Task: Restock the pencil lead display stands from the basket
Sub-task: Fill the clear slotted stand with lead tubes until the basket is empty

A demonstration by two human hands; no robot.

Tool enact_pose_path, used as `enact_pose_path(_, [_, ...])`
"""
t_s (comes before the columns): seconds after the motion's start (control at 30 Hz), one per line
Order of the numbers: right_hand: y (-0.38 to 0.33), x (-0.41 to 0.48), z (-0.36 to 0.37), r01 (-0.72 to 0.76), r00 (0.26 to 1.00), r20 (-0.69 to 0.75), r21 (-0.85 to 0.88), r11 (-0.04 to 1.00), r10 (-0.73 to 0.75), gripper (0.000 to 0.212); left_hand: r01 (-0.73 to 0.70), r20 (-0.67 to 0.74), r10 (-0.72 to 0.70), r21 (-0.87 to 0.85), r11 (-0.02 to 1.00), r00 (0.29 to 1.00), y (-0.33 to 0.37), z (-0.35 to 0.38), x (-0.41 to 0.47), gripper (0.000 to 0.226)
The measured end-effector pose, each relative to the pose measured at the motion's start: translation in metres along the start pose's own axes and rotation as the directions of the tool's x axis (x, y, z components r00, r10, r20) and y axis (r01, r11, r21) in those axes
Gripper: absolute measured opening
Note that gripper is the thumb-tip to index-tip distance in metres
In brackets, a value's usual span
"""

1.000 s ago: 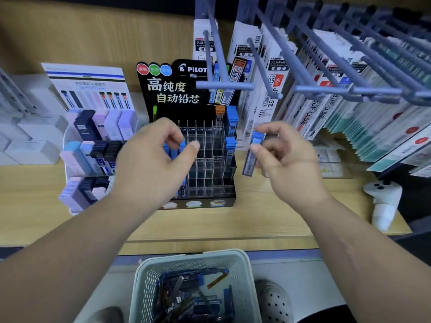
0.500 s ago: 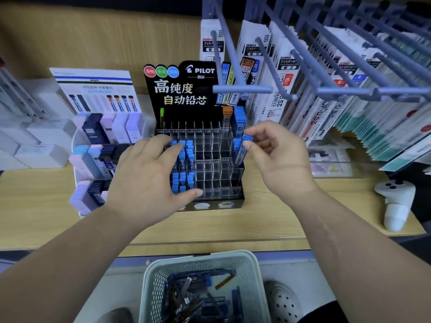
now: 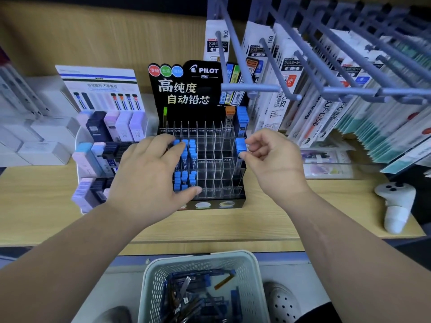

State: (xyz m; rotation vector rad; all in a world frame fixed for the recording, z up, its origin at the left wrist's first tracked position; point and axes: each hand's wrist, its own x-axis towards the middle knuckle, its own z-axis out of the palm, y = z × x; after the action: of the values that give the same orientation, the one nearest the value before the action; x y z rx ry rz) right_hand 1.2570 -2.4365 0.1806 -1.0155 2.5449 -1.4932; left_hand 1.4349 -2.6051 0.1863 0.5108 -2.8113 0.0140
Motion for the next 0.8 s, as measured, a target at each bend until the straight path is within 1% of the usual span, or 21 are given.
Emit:
enact_pose_path(0.13, [-0.005,-0.008,-0.008,0.015,0.999,-0.04,0.05,0.999,-0.013,0.026,-0.018,-0.03,0.017,-0.014,1.0,0.999,-0.002,-0.008,-0.006,0.095])
enact_pose_path(0.23, [-0.01,-0.02,-0.019,0.066,0.997,-0.052,0.024,0.998,-0.065,0.026,-0.046,-0.069,0.043,-0.045,0.998,0.997,-0.008,-0.017,-0.02,0.088])
enact_pose_path(0.3, [-0.013,-0.036,-0.023,0.103,0.994,0.03,-0.025,0.994,-0.103,0.015,-0.072,-0.123,0.065,-0.059,0.996,0.99,-0.015,-0.024,-0.038,0.079])
enact_pose_path(0.37, [-0.012,-0.06,-0.023,0.137,0.98,0.158,-0.068,0.988,-0.125,0.007,-0.084,-0.189,0.07,-0.07,0.994,0.979,-0.024,-0.03,-0.062,0.069])
enact_pose_path(0.43, [-0.004,-0.088,-0.021,0.192,0.943,0.295,-0.109,0.975,-0.153,0.007,-0.043,-0.222,0.02,-0.098,0.994,0.975,-0.036,-0.031,-0.091,0.061])
enact_pose_path(0.47, [0.003,-0.101,-0.019,0.219,0.912,0.381,-0.132,0.967,-0.154,0.008,-0.003,-0.211,-0.024,-0.126,0.992,0.977,-0.041,-0.03,-0.107,0.058])
enact_pose_path(0.5, [0.011,-0.113,-0.017,0.224,0.866,0.484,-0.154,0.962,-0.124,0.007,0.048,-0.178,-0.077,-0.161,0.986,0.981,-0.046,-0.026,-0.122,0.057])
enact_pose_path(0.53, [0.021,-0.128,-0.012,0.199,0.805,0.591,-0.186,0.962,-0.053,0.008,0.116,-0.12,-0.142,-0.202,0.973,0.983,-0.05,-0.021,-0.141,0.056])
enact_pose_path(0.57, [0.031,-0.139,-0.01,0.154,0.736,0.675,-0.239,0.959,0.05,0.013,0.19,-0.045,-0.207,-0.245,0.951,0.977,-0.051,-0.014,-0.155,0.056])
enact_pose_path(0.63, [0.054,-0.163,-0.001,0.086,0.61,0.759,-0.348,0.933,0.227,0.02,0.347,0.161,-0.311,-0.304,0.887,0.937,-0.049,0.003,-0.187,0.055])
enact_pose_path(0.67, [0.063,-0.174,0.006,0.056,0.558,0.779,-0.381,0.923,0.288,0.022,0.417,0.28,-0.337,-0.314,0.853,0.899,-0.048,0.012,-0.203,0.052])
enact_pose_path(0.7, [0.071,-0.183,0.015,0.02,0.503,0.793,-0.408,0.913,0.343,0.025,0.491,0.399,-0.357,-0.312,0.814,0.845,-0.048,0.022,-0.217,0.048])
enact_pose_path(0.77, [0.085,-0.195,0.035,-0.02,0.406,0.804,-0.467,0.884,0.434,0.037,0.623,0.599,-0.38,-0.266,0.736,0.705,-0.047,0.043,-0.238,0.043])
enact_pose_path(0.8, [0.091,-0.198,0.046,-0.02,0.371,0.801,-0.499,0.867,0.47,0.045,0.666,0.666,-0.383,-0.233,0.708,0.64,-0.045,0.055,-0.245,0.043])
